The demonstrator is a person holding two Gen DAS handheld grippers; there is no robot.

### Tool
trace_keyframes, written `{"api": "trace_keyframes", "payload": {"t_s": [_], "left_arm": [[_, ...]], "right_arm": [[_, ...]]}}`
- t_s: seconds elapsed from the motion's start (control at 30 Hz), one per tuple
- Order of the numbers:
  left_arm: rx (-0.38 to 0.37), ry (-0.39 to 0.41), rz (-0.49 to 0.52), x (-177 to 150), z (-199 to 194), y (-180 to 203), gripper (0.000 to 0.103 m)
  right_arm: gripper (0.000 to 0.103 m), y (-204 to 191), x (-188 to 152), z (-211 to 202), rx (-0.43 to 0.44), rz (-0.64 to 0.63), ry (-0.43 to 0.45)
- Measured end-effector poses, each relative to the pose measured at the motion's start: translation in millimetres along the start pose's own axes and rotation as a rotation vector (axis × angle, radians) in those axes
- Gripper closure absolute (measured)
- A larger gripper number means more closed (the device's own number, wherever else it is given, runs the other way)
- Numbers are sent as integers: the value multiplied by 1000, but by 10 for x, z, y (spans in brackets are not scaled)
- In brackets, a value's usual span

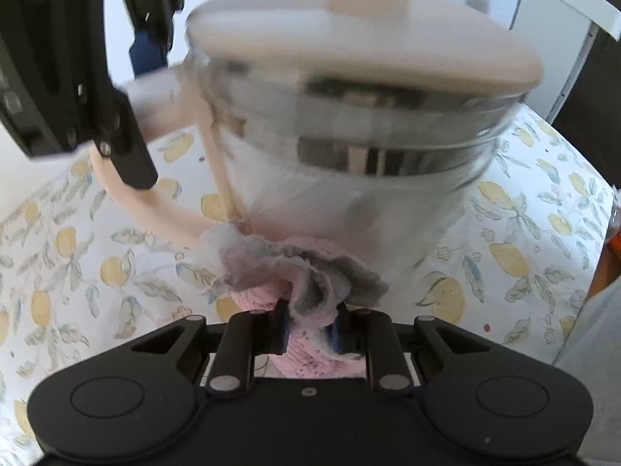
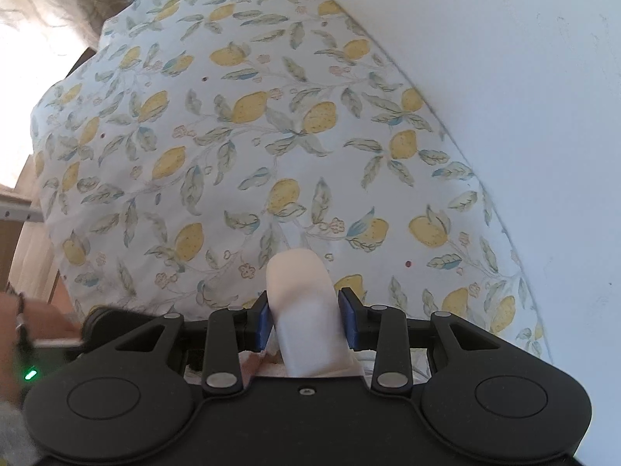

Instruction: Clean container

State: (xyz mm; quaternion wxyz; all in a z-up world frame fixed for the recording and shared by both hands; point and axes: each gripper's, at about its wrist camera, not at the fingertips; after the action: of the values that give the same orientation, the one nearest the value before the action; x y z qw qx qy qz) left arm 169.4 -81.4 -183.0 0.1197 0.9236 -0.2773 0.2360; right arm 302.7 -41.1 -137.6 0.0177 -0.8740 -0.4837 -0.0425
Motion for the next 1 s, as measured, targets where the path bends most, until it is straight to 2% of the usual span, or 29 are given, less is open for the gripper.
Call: {"api": "trace_keyframes", "payload": {"t_s": [0.4, 0.7, 0.83, 1.0], "left_arm": [[35, 27, 71, 192, -338, 172, 84], [76, 27, 52, 288, -493, 308, 85], [63, 30, 71, 281, -464, 308, 85], [2, 15, 127, 262, -349, 191, 84]], "right_arm": [[63, 132, -81, -3, 18, 51, 20], [63, 178, -167, -8, 42, 59, 34], [63, 185, -196, -12, 42, 63, 37], [62, 234, -190, 1, 31, 109, 14]]}}
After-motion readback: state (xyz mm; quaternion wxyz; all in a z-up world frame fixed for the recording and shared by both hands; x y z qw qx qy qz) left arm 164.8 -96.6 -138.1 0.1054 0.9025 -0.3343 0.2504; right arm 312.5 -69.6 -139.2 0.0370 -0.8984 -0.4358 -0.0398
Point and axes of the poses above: each gripper's, at about its wrist camera, not at the fingertips, and z roughly the way its jaws point, y to its right, x to its top, and after that the axes turned 12 degrees about -z, right-handed
